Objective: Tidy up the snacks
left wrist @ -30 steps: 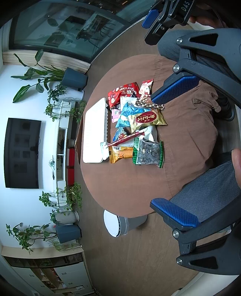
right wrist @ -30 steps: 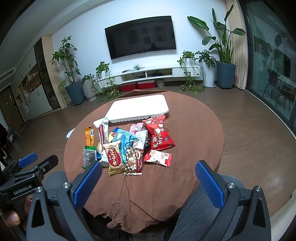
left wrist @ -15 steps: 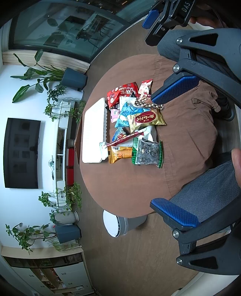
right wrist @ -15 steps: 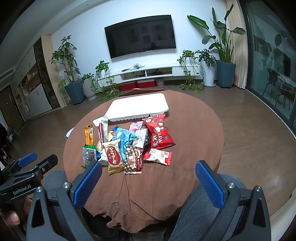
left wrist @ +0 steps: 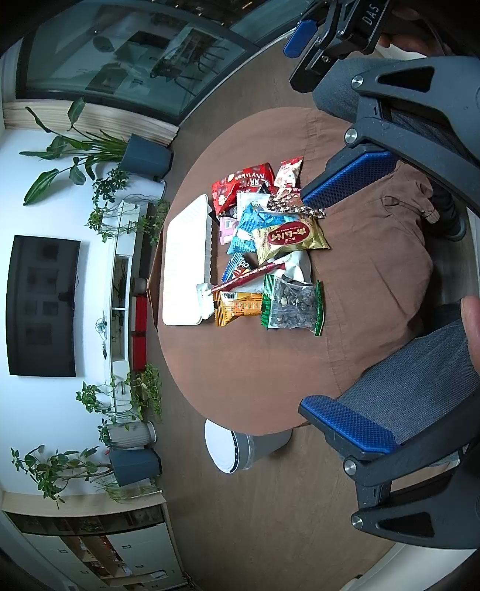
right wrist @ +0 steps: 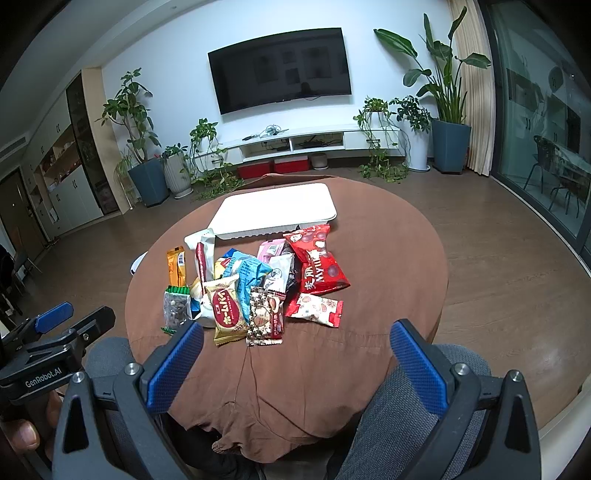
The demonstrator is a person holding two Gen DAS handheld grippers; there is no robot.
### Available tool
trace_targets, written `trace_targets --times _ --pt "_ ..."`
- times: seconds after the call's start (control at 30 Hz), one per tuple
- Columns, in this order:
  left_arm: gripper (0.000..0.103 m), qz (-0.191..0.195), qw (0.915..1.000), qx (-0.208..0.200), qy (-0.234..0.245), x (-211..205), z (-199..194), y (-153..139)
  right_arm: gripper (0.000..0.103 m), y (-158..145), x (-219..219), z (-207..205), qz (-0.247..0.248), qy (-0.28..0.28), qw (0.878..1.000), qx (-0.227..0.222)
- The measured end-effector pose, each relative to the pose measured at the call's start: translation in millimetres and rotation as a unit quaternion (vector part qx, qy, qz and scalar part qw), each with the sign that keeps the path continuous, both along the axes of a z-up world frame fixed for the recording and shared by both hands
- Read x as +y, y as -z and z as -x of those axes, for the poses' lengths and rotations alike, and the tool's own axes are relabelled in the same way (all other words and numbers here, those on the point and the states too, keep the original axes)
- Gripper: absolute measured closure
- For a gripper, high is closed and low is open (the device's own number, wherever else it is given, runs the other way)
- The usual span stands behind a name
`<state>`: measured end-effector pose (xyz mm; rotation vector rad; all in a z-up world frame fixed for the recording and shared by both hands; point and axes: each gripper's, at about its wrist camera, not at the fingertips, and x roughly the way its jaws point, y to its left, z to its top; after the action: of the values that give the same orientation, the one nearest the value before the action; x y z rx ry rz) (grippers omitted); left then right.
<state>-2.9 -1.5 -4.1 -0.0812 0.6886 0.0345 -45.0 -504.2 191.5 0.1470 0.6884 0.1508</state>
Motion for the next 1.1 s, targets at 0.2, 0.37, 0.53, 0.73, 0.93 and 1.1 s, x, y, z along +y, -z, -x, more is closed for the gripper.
trace_targets --times 0.2,0.37,0.53,0.73,0.93,1.1 --pt "0.0 -0.001 1.0 0.001 0.0 0 1 1 0.0 2 -1 1 0.0 0.001 1.0 0.002" --pt "0.0 -0.001 1.0 0.002 -0.001 -1 4 5 0.0 3 -1 0 0.001 -0.001 1.0 0.002" --pt "0.0 -0.001 1.0 0.002 -0.001 -1 3 5 0.0 8 -2 3 0.001 -0.001 1.0 0.004" --pt "0.0 -0.002 1.0 0.007 0.0 0 0 19 0.0 14 -4 4 -0.006 -0.002 1.0 0.014" --pt "0.0 -0.004 0.9998 0.017 -0.002 2 -9 20 0.0 27 -8 6 -0.019 -0.007 0.999 0.027" --pt "0.0 0.002 0.9999 0.016 -0.002 7 -17 23 0.0 33 -17 3 -0.052 -0.019 0.997 0.047"
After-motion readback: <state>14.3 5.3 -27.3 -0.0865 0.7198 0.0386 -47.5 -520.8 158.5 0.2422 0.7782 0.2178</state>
